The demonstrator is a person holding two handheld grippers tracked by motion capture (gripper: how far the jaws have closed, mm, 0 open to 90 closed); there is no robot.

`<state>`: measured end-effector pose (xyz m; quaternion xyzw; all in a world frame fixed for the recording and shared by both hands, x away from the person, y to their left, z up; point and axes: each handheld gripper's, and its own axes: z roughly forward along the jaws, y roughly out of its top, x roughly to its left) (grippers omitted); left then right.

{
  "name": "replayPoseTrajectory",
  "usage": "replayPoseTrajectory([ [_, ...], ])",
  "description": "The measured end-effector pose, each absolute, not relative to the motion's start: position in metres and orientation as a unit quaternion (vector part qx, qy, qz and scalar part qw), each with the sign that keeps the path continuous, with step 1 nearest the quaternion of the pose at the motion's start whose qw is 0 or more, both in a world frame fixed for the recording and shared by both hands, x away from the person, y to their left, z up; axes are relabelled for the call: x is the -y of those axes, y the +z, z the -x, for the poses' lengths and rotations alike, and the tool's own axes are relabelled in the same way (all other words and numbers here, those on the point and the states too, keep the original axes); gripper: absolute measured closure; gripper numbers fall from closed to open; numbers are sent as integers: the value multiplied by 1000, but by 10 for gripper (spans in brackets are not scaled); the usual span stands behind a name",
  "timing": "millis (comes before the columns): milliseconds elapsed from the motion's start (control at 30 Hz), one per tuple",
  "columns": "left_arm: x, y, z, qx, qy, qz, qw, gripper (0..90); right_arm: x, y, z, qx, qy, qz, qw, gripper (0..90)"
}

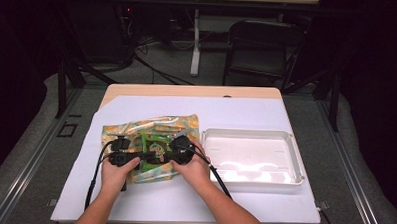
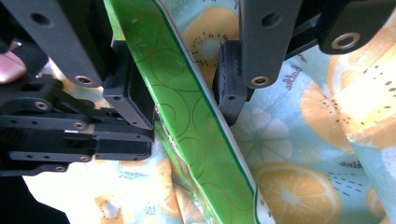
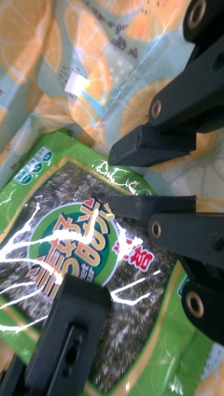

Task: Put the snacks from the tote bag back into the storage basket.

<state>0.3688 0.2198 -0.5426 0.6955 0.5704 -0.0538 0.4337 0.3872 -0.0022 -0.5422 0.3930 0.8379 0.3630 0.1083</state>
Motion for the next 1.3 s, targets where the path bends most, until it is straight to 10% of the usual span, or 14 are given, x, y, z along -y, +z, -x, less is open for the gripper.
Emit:
replayPoseTrajectory([
  [1300, -210, -535, -362, -573, -32, -686, 447, 652, 132, -492, -339, -802, 402, -424, 124, 529],
])
